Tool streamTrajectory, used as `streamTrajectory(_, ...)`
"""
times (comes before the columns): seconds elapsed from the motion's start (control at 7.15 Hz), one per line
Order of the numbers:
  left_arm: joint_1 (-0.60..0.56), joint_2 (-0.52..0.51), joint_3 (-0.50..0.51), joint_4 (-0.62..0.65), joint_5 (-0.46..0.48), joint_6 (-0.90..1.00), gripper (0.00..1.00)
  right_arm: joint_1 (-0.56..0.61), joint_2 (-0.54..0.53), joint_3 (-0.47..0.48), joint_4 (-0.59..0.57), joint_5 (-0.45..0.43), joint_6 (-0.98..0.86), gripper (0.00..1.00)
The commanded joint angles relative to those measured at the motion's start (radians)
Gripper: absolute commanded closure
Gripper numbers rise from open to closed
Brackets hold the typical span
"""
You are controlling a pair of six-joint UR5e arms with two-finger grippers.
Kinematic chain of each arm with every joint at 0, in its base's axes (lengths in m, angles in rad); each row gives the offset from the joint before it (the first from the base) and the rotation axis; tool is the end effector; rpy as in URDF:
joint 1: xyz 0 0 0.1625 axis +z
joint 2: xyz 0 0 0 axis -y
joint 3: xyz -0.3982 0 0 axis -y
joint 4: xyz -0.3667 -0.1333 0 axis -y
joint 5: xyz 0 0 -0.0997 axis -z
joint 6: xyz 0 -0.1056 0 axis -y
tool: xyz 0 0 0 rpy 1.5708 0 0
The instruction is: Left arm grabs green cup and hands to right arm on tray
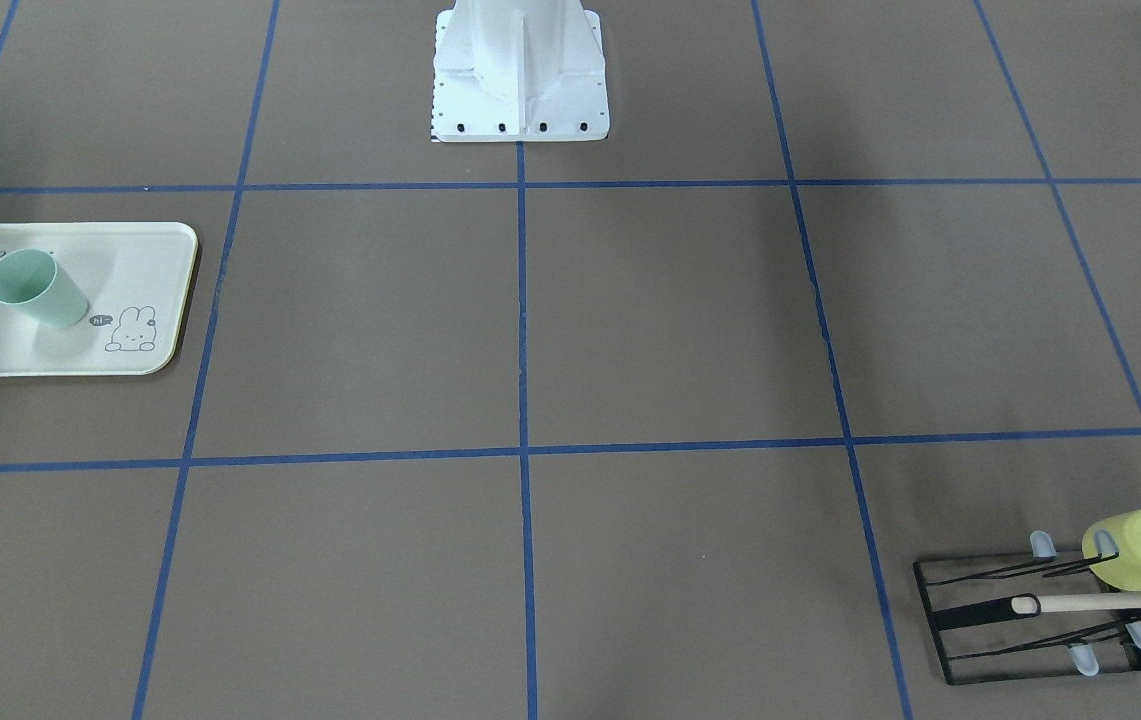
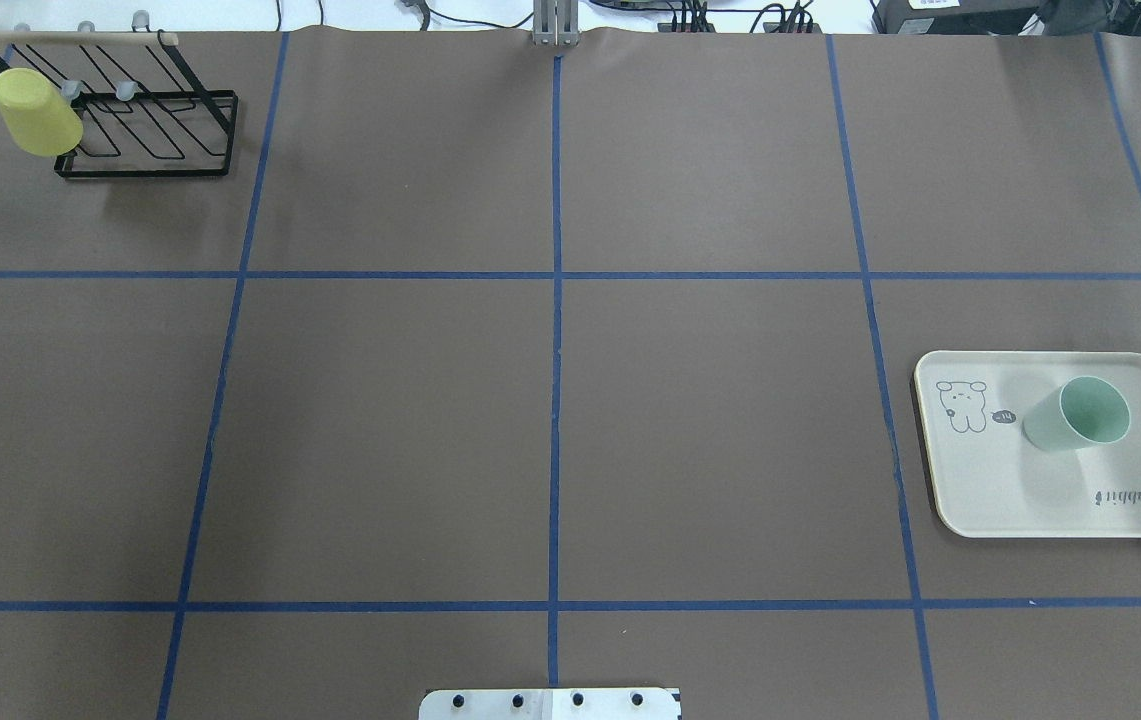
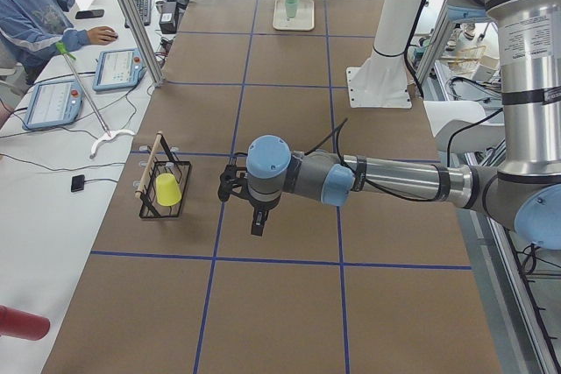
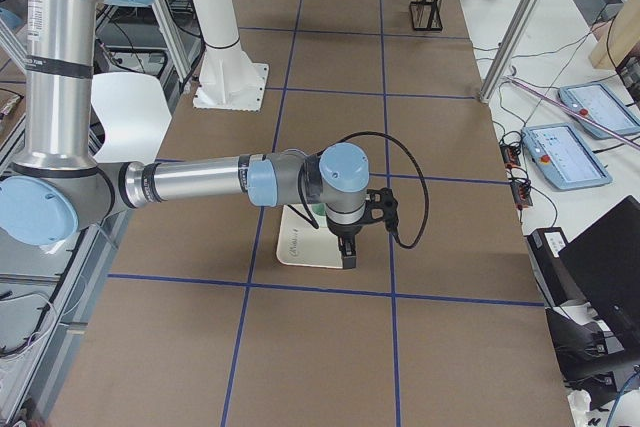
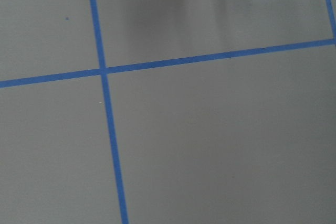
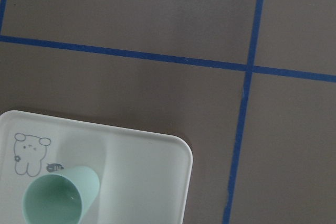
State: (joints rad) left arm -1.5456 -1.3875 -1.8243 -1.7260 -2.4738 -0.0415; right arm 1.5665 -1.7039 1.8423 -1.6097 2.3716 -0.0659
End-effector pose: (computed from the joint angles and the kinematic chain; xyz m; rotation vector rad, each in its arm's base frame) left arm -0.0402 -0.4062 0.5698 0.1797 0.9054 0.0866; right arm 0.0557 -0.4171 0.5698 0.1188 -0.7972 -0.1062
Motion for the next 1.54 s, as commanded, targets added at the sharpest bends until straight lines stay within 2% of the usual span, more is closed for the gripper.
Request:
streamTrajectory(0.0, -0.013, 0.004, 0.022, 0.008, 0.063, 0.017, 0.00, 0.001, -0.003, 0.000, 0.001, -0.002, 0.003, 0.00)
streamTrajectory(0.28, -0.010, 0.001, 0.022, 0.010, 0.081, 0.017, 0.00, 0.001, -0.019, -0.003, 0.002, -0.027, 0.009, 0.00)
streamTrajectory(0.42, -0.007, -0.024, 0.007, 0.092, 0.081, 0.017, 0.00, 0.001, -0.016, -0.002, 0.002, -0.037, 0.011, 0.00)
streamTrajectory(0.7, -0.010, -0.025, -0.024, 0.129, 0.079, 0.023, 0.00, 0.000, -0.013, -0.009, 0.013, -0.040, 0.020, 0.00)
streamTrajectory(0.84, -0.010, -0.013, -0.047, 0.132, 0.079, 0.020, 0.00, 0.000, -0.014, -0.014, 0.013, -0.037, 0.020, 0.00)
streamTrajectory(1.12, -0.010, 0.086, -0.143, 0.131, 0.072, 0.020, 0.00, 0.000, -0.008, -0.031, 0.019, -0.031, 0.018, 0.00)
streamTrajectory(1.4, -0.010, 0.120, -0.148, 0.128, 0.072, 0.022, 0.00, 0.001, 0.013, -0.043, 0.017, -0.028, 0.017, 0.00)
